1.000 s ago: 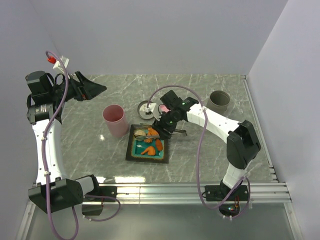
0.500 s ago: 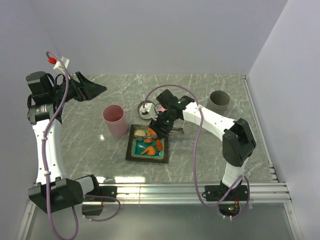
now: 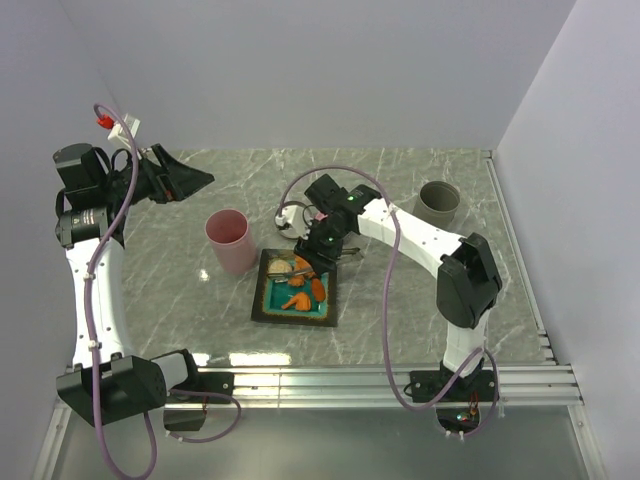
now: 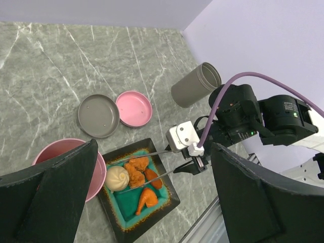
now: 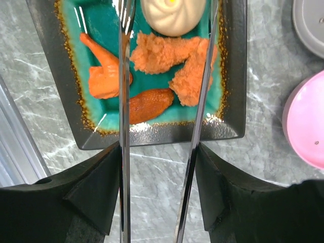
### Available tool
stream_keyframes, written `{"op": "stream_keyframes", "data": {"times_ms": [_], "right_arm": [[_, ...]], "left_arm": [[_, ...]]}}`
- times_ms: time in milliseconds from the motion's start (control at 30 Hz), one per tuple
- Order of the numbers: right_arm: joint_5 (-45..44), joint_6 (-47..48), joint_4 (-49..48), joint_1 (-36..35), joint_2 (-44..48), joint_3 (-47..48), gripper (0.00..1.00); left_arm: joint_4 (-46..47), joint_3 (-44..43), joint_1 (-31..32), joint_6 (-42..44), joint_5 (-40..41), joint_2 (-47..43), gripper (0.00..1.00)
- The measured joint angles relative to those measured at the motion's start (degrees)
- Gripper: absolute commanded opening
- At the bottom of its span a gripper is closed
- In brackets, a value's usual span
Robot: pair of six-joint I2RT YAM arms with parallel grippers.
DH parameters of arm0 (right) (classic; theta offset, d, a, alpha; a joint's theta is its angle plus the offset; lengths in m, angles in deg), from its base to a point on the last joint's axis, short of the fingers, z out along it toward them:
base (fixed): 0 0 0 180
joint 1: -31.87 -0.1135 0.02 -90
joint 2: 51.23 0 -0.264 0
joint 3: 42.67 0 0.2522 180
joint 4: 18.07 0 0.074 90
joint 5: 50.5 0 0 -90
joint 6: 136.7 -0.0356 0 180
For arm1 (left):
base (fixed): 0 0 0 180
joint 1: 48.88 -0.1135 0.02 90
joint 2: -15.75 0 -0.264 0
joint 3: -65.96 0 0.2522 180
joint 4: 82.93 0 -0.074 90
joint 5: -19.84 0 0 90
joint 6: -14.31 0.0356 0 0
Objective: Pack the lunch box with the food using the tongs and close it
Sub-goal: Pick up the food using the clamp
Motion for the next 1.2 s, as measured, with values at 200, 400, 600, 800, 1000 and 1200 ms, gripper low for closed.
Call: {"op": "stream_keyframes", "data": {"times_ms": [200,400,600,800,1000,1200], "right_arm": [[0.0,1.3,2.4,-1.2,-1.7,4.2,0.6],[-0.1,1.7,3.8,-1.8,-3.7,5.8,0.59],[-1.6,1.9,5.6,-1.8,-4.7,6.3,0.61],[-2.5,2.3,6.4,-1.8,-4.8,6.4,0.64],[-2.7,2.6,7.0,-1.8,-4.8,6.4,0.54],[-2.3,2.5,7.2,-1.9,-4.7,6.4,0.45]], "left_arm": [[-0.3,0.4,0.0,0.2,0.0,0.1,0.99],[-0.3,0.4,0.0,0.3,0.0,0.4,1.0],[-0.3,0.4,0.0,0.3,0.0,0.4,0.99],[-0.4,0.4,0.0,0.5,0.0,0.4,1.0],[-0.4,0.4,0.0,0.5,0.0,0.4,1.0],[-0.8,0.4,0.0,0.5,0.0,0.4,0.99]]}}
